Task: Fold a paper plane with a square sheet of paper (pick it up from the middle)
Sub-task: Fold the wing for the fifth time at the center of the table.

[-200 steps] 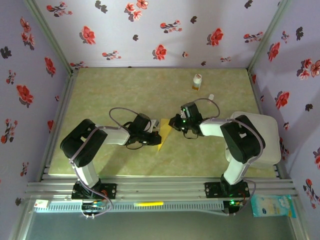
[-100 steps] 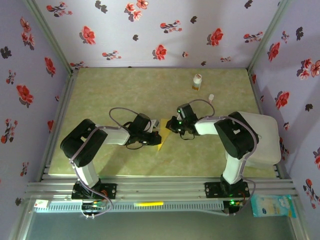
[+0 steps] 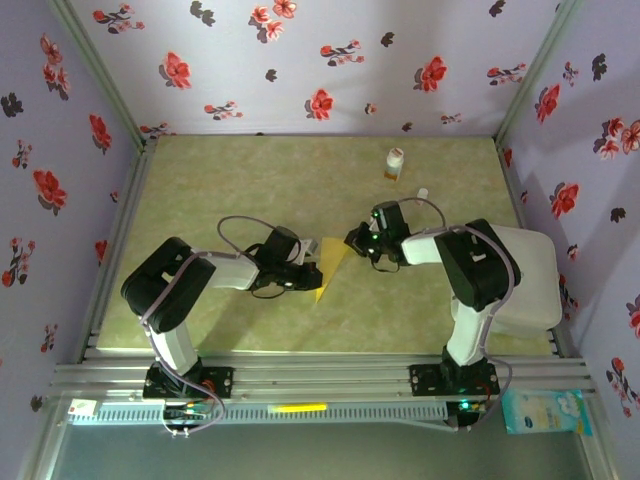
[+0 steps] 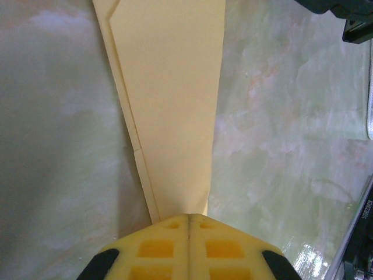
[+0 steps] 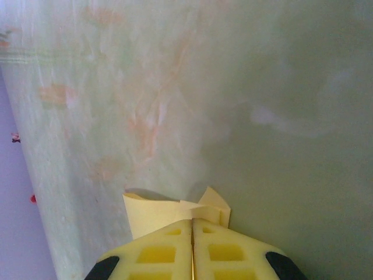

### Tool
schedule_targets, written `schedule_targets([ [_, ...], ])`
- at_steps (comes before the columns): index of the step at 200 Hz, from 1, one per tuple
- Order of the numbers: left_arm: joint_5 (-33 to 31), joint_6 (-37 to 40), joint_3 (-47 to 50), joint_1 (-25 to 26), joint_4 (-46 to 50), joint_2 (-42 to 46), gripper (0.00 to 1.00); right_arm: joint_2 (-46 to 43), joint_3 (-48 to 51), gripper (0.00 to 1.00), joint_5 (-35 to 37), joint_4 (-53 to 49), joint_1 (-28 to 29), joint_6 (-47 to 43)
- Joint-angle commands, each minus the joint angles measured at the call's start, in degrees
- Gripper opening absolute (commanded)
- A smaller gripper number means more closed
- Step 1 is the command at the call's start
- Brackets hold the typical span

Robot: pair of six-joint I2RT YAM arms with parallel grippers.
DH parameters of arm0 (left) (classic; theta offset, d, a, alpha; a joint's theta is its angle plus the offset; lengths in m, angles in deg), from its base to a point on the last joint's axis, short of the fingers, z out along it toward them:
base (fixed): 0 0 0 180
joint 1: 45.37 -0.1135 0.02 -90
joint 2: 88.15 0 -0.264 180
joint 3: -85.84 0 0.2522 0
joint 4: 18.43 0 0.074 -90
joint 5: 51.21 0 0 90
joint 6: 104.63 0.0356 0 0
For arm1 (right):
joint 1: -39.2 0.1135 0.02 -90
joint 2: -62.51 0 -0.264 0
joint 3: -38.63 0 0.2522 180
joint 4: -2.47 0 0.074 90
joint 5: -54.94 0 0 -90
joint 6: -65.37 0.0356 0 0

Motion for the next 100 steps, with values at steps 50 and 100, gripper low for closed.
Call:
schedule_targets([
  [50,-2.1,0.1,3.3,1.3,7.5,-5.8,0.0,-0.2,-1.7,0.08,6.6,-4.6,-2.8,0.7],
  [100,-2.1,-0.1,3.0,1.3,7.5,-5.7,0.0,-7.1,-3.5,0.1,3.6,-8.3,-0.2,-5.8],
])
